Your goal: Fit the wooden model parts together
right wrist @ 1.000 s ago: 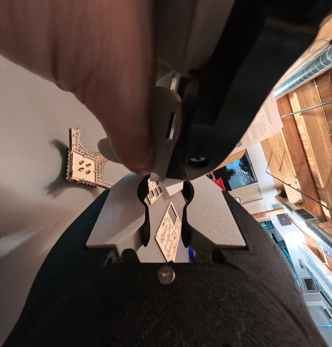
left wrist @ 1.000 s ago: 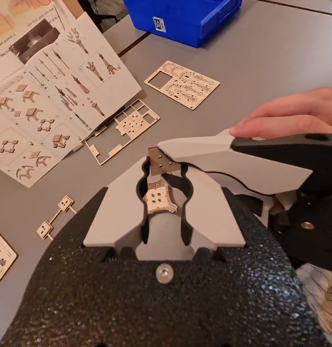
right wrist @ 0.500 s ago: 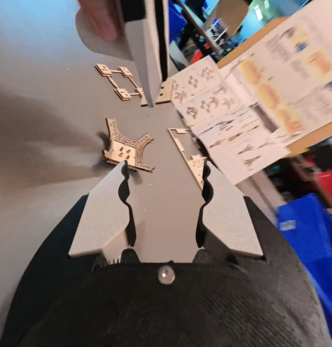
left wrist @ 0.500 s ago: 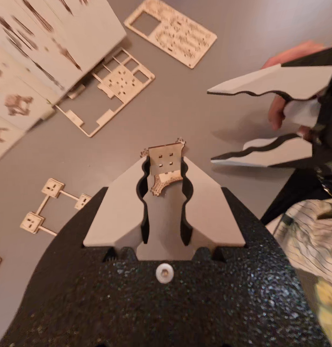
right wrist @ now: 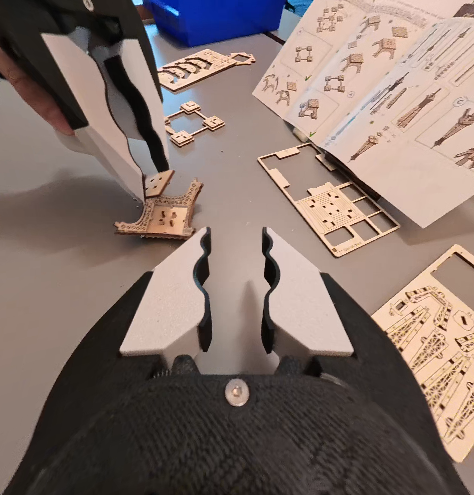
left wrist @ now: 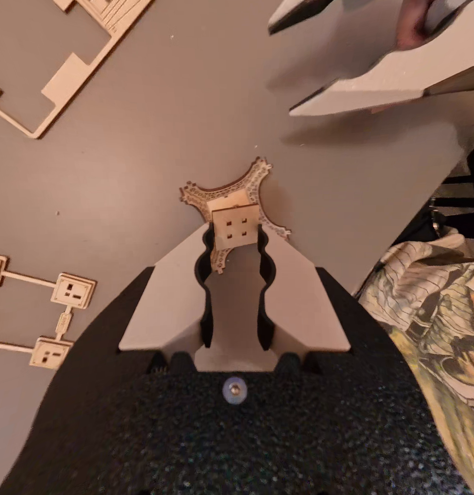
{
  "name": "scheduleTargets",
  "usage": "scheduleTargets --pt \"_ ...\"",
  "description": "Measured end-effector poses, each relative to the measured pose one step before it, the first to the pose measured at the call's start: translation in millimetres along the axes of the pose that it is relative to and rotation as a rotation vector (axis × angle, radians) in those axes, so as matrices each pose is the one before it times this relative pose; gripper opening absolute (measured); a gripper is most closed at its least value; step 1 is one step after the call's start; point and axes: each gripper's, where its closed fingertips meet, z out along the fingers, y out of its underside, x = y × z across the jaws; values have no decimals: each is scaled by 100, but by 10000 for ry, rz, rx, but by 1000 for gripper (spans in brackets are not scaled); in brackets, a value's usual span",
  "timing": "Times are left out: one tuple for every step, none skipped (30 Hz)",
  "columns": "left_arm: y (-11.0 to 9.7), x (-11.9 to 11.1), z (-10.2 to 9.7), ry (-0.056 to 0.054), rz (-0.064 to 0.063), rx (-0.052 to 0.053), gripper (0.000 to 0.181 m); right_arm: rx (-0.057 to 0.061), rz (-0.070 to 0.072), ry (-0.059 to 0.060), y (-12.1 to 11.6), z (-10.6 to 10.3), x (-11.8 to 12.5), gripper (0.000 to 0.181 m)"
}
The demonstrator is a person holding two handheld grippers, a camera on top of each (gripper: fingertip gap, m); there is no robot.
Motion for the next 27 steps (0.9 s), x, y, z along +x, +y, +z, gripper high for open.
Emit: scheduleTargets --pt "103 -526 84 -240 -101 -246 30 104 82 85 -178 149 288 36" --pt "23 -383 87 -155 -135 -203 30 124 118 50 -211 106 218 35" --pt "-51 -176 110 -21 -152 -159 30 94 93 -17 -205 14 106 35" --pt "-103 -43 152 20 -148 -109 30 142 47 -31 -213 -87 77 35" --pt "-67 34 188 20 -139 -113 30 236 47 3 -298 -139 122 35" --pt "26 88 222 -2 -105 -166 30 291 99 86 -351 -157 242 34" --pt "2 114 204 -45 -46 -133 30 313 137 95 -374 -142 277 32" --pt "36 167 170 -59 1 -147 30 236 162 -24 -251 -123 111 31" --pt "78 160 129 -71 0 -167 30 151 180 -82 -102 -86 34 30" --pt "3 136 153 -87 -35 -121 30 146 123 -76 -62 -39 20 30" --pt "-84 174 184 -62 -62 -69 30 128 39 -70 -12 13 8 29" --pt "5 233 219 2 -62 -118 30 34 8 -13 136 36 107 29" --pt "111 211 244 12 -45 -184 30 -38 5 84 224 33 239 29" --pt "182 -33 218 -107 -59 -229 30 -11 -1 76 194 40 185 29" --pt "167 -358 131 -282 -69 -209 30 18 37 -2 116 42 49 29" --pt "16 -386 2 -289 -100 -89 30 25 71 -47 -40 6 -18 30" --pt "-99 -192 -69 -139 -117 -3 30 59 47 -47 -84 -15 -40 30" --pt "-139 141 -60 68 -92 26 30 44 49 -49 -55 -21 -33 30" --pt "-113 256 -26 152 -57 15 30 46 63 -57 -54 -38 -48 30" --pt "57 81 -12 55 -50 -87 30 55 62 -70 -64 -44 -72 30" --pt "231 -95 -22 -57 -34 -178 30 51 74 -48 -63 -35 -45 30" --pt "129 -128 -69 -80 -36 -102 30 40 63 -45 -49 -30 -58 30" --pt "-42 -75 -99 -46 -85 3 30 27 50 -38 -21 -17 -76 29" --pt "25 31 -80 8 -80 -35 30 28 68 -64 -26 -5 -118 29" --pt "45 34 -6 -4 -37 -70 30 18 95 -99 -10 12 -181 29" --pt "-88 -27 116 -41 -43 -38 30 -3 98 -119 17 36 -179 29" --pt "0 -51 204 -42 -68 -118 30 -5 76 -115 14 4 -151 29"
